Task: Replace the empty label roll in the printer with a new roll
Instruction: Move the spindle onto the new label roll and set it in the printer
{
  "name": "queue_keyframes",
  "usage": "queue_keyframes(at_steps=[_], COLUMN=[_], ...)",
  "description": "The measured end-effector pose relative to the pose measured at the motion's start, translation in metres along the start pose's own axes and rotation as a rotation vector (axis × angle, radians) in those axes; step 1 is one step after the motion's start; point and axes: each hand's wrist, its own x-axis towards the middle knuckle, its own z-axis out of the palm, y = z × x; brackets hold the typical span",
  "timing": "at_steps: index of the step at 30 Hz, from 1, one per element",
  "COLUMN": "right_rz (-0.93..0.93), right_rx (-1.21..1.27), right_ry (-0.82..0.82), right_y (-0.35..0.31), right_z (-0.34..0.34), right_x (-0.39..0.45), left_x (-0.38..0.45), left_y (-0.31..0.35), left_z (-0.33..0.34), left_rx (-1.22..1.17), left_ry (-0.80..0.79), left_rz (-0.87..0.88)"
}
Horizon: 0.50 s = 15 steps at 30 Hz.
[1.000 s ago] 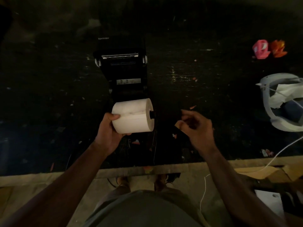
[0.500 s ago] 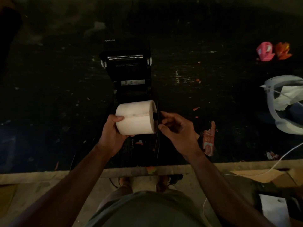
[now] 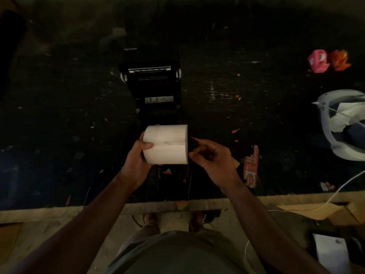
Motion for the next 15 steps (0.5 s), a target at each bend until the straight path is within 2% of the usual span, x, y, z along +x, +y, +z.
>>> queue_keyframes(at_steps=[7, 11, 15], right_rz=[0.129, 0.269, 0.405], right_rx=[0.106, 0.177, 0.449], right_ry=[0.070, 0.067, 0.103], right_y=[-0.015, -0.024, -0.023], right_z=[0.003, 0.006, 0.013], right_x=[-0.002, -0.005, -0.003], left_x=[0.001, -0.001, 0.001], left_y=[-0.005, -0.004, -0.001], left_z=[0.002, 0.008, 0.023], left_rx=[0.069, 0.257, 0.351], left_ry=[-0.003, -0.017, -0.019], left_rz=[0.054, 0.135, 0.164])
